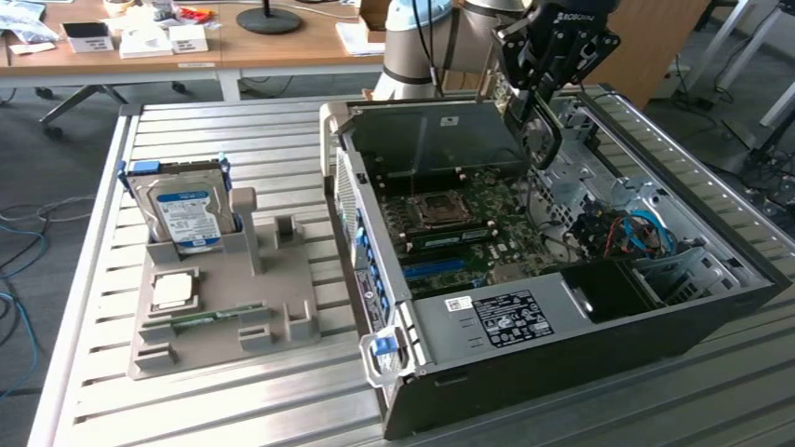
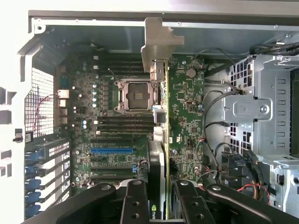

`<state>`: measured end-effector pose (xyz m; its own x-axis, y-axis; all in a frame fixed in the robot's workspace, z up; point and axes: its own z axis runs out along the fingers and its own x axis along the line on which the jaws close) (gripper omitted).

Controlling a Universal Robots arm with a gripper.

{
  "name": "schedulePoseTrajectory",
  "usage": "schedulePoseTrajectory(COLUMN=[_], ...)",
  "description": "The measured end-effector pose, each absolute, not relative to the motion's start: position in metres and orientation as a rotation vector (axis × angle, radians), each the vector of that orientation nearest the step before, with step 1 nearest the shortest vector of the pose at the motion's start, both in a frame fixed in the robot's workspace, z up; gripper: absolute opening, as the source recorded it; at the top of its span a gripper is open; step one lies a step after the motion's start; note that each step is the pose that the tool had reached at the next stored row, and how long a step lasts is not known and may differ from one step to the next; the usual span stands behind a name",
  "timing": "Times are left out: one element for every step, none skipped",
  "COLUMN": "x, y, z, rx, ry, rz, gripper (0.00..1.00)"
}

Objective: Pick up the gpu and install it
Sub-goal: 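Pick up the gpu and move the gpu toward the slot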

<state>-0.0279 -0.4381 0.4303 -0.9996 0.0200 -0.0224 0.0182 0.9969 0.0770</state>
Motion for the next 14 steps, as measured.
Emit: schedulePoseTrajectory(x=[-0.028,-0.027,-0.026,-0.024,-0.023,-0.021,-0.020,-0.018,-0.017,-0.016,-0.015,-0.013,-0.012,-0.011], y=[-0.438,-0.438,-0.438,-0.438,-0.438,-0.438,-0.438,-0.438,-0.438,-0.438,-0.438,-0.438,-0.438,-0.438], z=[0.430,0.430,0.430,0.430,0.430,0.430,0.430,0.430,0.430,0.430,0.430,0.430,0.430,0.430], rx=[0.030,0.030,0.030,0.030,0.030,0.030,0.030,0.030,0.030,0.030,0.030,0.030,0.030,0.030], ry=[3.116,3.116,3.116,3.116,3.116,3.116,3.116,3.116,3.116,3.116,3.116,3.116,3.116,3.116], rz=[0.120,0.120,0.120,0.120,0.120,0.120,0.120,0.120,0.120,0.120,0.120,0.120,0.120,0.120], gripper=[0.27,0.27,0.27,0.27,0.27,0.27,0.27,0.27,0.27,0.27,0.27,0.27,0.27,0.27])
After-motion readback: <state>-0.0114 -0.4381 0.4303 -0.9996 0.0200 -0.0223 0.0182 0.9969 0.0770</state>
